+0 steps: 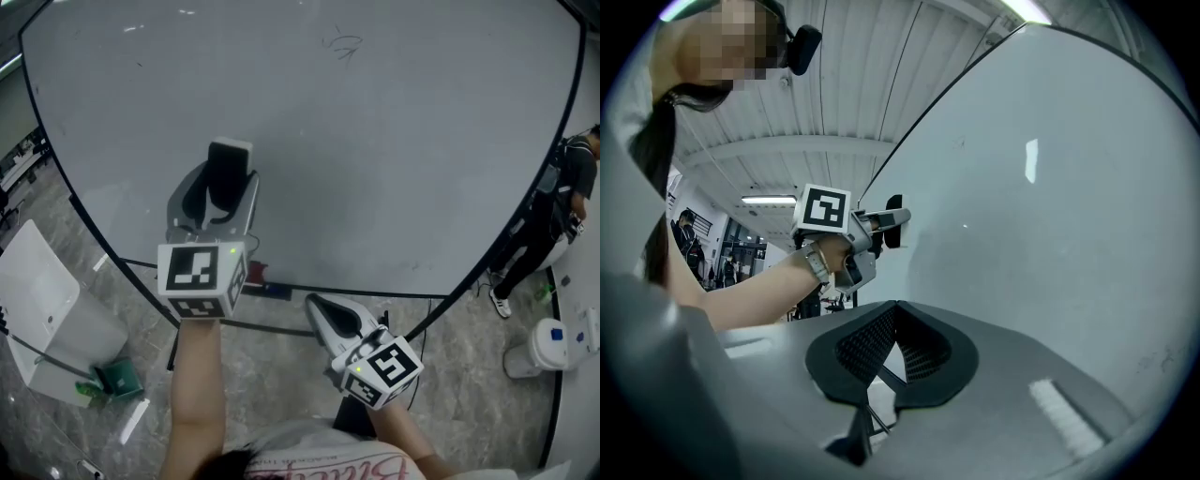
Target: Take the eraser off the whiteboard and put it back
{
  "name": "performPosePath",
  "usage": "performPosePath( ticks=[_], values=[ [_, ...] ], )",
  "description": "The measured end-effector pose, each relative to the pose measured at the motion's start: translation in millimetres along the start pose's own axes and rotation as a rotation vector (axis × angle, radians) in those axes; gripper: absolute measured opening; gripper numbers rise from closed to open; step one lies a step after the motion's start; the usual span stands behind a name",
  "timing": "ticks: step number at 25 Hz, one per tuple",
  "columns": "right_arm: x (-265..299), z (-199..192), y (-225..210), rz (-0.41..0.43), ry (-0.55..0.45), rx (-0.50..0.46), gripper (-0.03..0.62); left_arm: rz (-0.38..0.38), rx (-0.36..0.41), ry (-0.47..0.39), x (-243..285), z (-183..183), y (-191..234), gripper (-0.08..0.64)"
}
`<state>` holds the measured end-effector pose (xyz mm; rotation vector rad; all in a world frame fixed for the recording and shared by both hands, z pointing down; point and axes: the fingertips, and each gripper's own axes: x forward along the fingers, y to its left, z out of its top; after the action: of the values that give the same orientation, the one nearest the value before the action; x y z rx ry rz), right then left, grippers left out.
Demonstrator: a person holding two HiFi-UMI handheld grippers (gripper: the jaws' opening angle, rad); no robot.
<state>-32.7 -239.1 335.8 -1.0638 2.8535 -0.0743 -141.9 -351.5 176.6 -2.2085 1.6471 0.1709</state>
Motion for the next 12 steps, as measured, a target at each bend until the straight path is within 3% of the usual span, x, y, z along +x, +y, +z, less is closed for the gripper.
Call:
performPosePath(
  ticks=[7,12],
  values=[
    [-1,0,-4,-0.009,-0.004,0.006,0.002,-0.039,0.168,0.025,43,10,-16,0.256],
    [-3,-2,-6,-0.022,-0.004,0.011,0.002,-0.078,0.149,0.035,65,15,-20,0.258]
  ],
)
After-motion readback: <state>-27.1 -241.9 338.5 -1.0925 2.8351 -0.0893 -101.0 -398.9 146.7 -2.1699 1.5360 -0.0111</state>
